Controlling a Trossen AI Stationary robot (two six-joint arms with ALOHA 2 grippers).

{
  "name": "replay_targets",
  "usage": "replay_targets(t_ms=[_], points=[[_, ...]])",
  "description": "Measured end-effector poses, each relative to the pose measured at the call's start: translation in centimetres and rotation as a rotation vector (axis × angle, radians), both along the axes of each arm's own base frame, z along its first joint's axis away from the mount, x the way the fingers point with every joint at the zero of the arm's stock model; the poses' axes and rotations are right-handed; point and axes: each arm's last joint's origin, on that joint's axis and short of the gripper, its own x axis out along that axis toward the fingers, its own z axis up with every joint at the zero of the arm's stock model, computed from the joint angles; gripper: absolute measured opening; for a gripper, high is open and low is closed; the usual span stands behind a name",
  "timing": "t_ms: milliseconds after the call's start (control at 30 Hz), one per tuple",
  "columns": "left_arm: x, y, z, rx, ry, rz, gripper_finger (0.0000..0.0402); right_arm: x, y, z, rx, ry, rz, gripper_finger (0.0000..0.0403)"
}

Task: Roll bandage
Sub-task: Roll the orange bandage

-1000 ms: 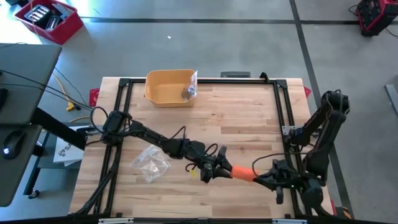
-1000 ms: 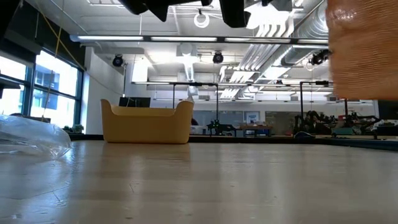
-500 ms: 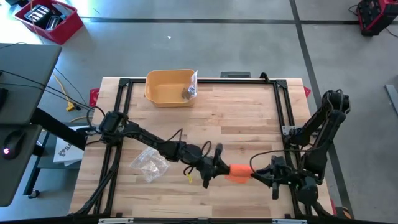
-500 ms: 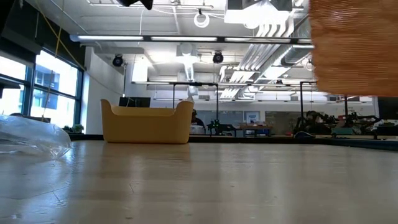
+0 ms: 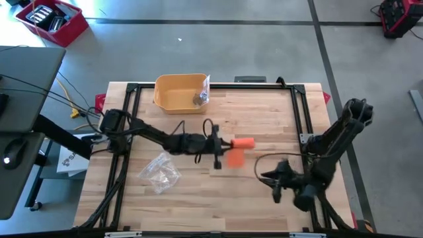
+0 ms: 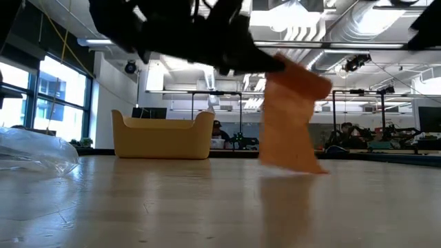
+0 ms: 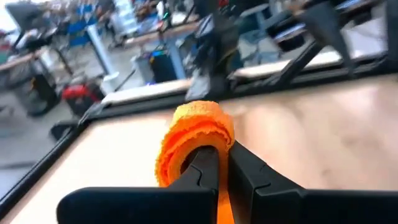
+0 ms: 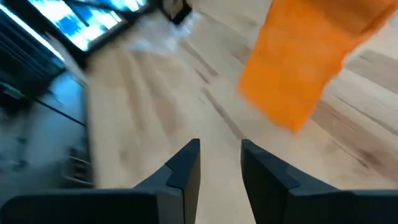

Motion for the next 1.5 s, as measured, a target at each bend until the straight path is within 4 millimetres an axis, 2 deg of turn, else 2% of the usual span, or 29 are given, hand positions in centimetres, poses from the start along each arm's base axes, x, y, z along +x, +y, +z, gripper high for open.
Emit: replay_targets(t_ms=[167,300,367,467,600,733,933,1067,1133,1200,1333,1500], points=[[-1.0,4.1,-2.0,-0.032,0.063,0.104,0.0004,3.1,-1.9,-0.5,-0.042,0.135,0.076,0.0104],[-2.3,6.7,-3.5,-0.053,0.098,0.167,0.0005,6.0,-3.7,0.0,-0.114,0.152,0.266,0.0104],[-3.0,7.5,-4.1,-0.065,0.091,0.174,0.0005,7.5,-5.1,0.3,-0.163,0.140,0.354,0.0104],[-4.1,8.6,-4.9,-0.070,0.087,0.208,0.0006,9.8,-8.2,-0.1,-0.235,0.159,0.427,0.0104],[-5.4,9.4,-5.8,-0.090,0.090,0.241,0.0006,12.8,-12.4,-2.2,-0.352,0.208,0.462,0.0105],[-6.4,9.7,-6.9,-0.119,0.118,0.275,0.0007,15.6,-15.7,-4.4,-0.325,0.119,0.533,0.0105],[-6.8,9.7,-8.6,-0.153,0.121,0.299,0.0007,16.8,-18.6,-10.3,-0.296,0.270,0.548,0.0105],[-6.7,9.5,-9.1,-0.157,0.132,0.296,0.0007,17.0,-19.2,-12.8,-0.261,0.331,0.547,0.0096],[-6.7,9.5,-9.2,-0.157,0.135,0.295,0.0007,17.0,-18.9,-13.2,-0.257,0.352,0.562,0.0069],[-6.6,9.4,-9.2,-0.156,0.135,0.294,0.0007,17.0,-18.3,-13.3,-0.254,0.364,0.571,0.0025],[-6.6,9.2,-9.1,-0.145,0.126,0.319,0.0007,16.7,-16.4,-12.5,-0.229,0.366,0.536,0.0009],[-6.6,8.9,-9.1,-0.116,0.126,0.344,0.0007,14.9,-12.0,-10.0,-0.092,0.348,0.630,0.0002]])
